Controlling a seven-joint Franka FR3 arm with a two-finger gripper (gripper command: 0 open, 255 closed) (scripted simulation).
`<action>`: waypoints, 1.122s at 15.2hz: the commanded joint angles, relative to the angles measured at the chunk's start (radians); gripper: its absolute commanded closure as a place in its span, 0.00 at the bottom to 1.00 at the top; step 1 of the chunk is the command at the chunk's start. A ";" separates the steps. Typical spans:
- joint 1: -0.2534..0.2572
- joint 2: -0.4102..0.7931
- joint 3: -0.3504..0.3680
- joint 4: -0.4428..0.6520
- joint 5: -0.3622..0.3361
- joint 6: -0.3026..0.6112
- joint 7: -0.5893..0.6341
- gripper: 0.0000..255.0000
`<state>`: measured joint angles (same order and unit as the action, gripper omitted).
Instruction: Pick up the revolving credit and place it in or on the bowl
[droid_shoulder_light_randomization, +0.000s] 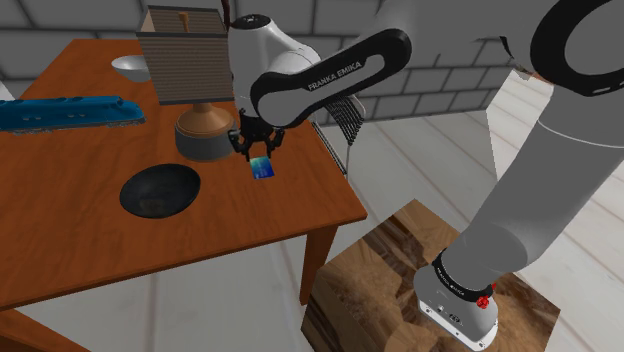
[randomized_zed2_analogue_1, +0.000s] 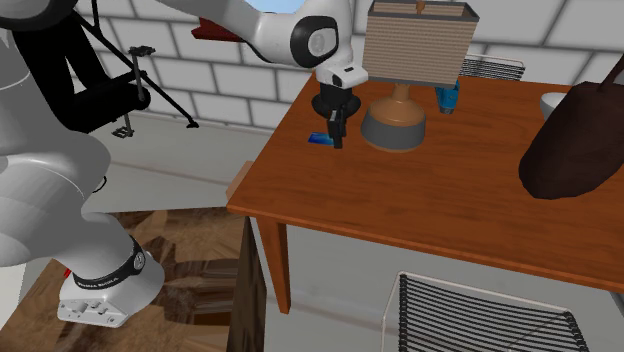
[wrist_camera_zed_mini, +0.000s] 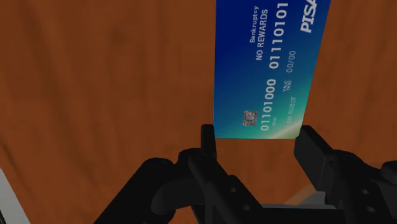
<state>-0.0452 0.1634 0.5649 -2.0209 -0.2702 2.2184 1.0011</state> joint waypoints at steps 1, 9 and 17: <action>-0.003 -0.017 0.003 0.010 0.015 -0.023 -0.012 1.00; -0.009 -0.063 0.010 0.070 0.058 -0.117 -0.049 1.00; 0.086 0.099 0.038 0.306 -0.038 -0.241 0.072 1.00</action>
<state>0.0177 0.2276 0.5973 -1.7546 -0.2876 1.9968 1.0433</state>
